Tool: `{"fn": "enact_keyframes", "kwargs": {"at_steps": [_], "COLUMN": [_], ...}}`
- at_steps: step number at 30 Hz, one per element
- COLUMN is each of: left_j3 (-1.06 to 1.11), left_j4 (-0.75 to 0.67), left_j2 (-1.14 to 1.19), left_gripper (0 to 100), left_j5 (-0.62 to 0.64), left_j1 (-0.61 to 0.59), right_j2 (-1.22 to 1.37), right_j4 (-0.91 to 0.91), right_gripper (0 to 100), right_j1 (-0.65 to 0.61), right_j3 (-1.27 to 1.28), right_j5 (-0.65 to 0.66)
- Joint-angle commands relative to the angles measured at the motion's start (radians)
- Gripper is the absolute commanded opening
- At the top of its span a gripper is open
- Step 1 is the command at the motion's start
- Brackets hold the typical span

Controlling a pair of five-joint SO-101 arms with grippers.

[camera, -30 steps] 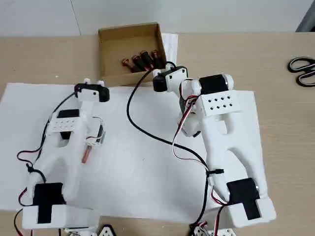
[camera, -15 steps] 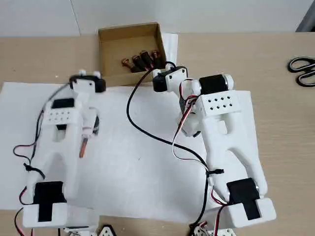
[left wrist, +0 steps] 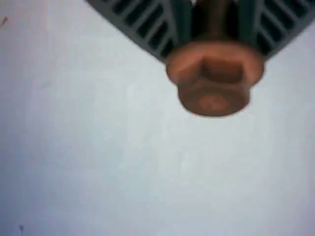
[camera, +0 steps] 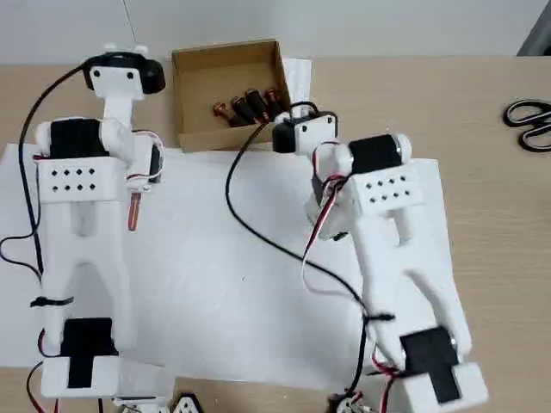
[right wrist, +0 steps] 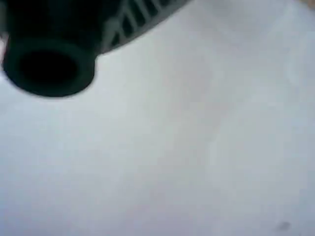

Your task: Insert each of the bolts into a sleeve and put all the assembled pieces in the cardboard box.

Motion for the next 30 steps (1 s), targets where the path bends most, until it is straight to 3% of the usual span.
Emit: {"fn": "enact_keyframes", "kwargs": {"at_steps": [1, 11, 19, 25, 30], "left_j3": [-0.056, -0.346, -0.581, -0.578, -0.495], "left_j4": [-0.028, -0.12, 0.025, 0.023, 0.009], "left_j2": [-0.031, -0.031, -0.031, -0.115, -0.247], "left_gripper": [0, 0, 0, 0, 0], "left_j5": [0.017, 0.227, 0.313, 0.391, 0.387], "left_j1": [0.005, 0.123, 0.146, 0.157, 0.252], "right_j2": [-0.079, -0.11, -0.308, -0.361, -0.409], "right_j4": [0.01, -0.24, -0.071, -0.012, -0.001], "right_gripper": [0.4, 0.4, 0.4, 0.4, 0.4], "right_j1": [-0.044, -0.122, -0.12, -0.12, -0.128], "right_j3": [-0.012, -0.021, -0.037, -0.037, -0.035], "right_j5": [-0.032, -0.041, -0.258, -0.279, -0.279]}}
